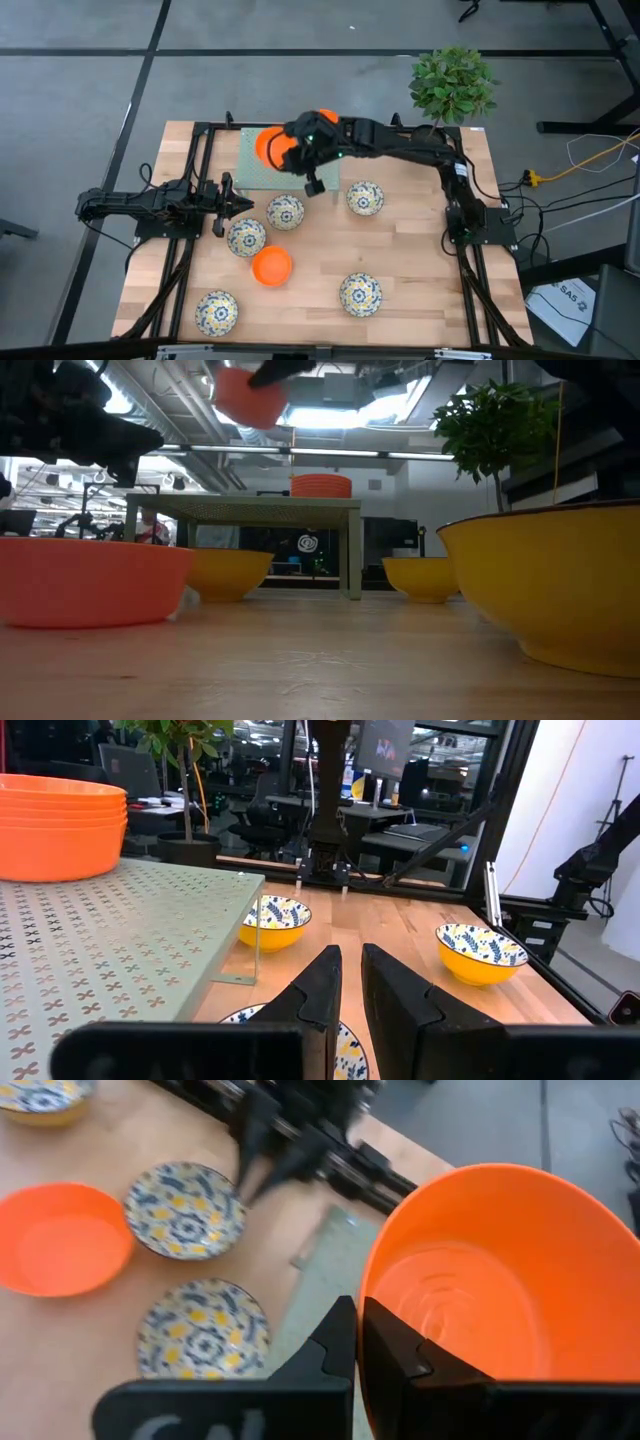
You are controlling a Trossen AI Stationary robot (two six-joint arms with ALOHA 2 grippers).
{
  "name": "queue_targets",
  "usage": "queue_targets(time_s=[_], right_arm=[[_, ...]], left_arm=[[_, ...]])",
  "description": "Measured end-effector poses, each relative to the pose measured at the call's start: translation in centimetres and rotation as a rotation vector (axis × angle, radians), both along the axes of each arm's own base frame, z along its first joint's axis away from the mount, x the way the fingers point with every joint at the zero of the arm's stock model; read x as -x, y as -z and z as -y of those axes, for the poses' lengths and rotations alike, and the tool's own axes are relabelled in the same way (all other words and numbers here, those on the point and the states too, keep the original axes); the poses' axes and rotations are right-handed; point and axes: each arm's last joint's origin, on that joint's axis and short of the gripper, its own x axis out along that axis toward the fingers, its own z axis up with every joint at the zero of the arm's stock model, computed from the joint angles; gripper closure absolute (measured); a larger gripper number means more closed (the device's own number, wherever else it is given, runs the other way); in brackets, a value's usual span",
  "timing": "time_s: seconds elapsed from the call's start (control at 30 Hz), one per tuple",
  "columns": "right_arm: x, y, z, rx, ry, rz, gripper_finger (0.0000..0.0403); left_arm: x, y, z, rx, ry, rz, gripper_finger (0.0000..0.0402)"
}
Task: Pick & Place Mini bowls
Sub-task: Stack the orange bowl on top of the other orange bowls on the shelf
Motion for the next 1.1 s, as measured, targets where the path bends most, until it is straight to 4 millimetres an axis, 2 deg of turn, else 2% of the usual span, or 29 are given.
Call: queue_targets(time_s=[0.27,0.47,0.9,1.1], right_arm=[[1.1,0.4,4.2,-0.008,0.099,-0.053,0.0392],[2.1,0.8,6.7,-0.033,0.172,-0.106,0.0392],[5.1,1.1,11.1,-0.140,0.366,-0.194,0.0392],[6.0,1.3,12.5,-0.223,0.444,-0.205,0.0392]], left_arm=[[0.0,0.0,0.0,0.000,0.000,0.000,0.0363],[0.0,0.0,0.0,0.000,0.000,0.000,0.0363],[0.0,0.0,0.0,0.000,-0.001,0.000,0.0363],[0.0,0.0,0.0,0.000,0.000,0.000,0.0363]])
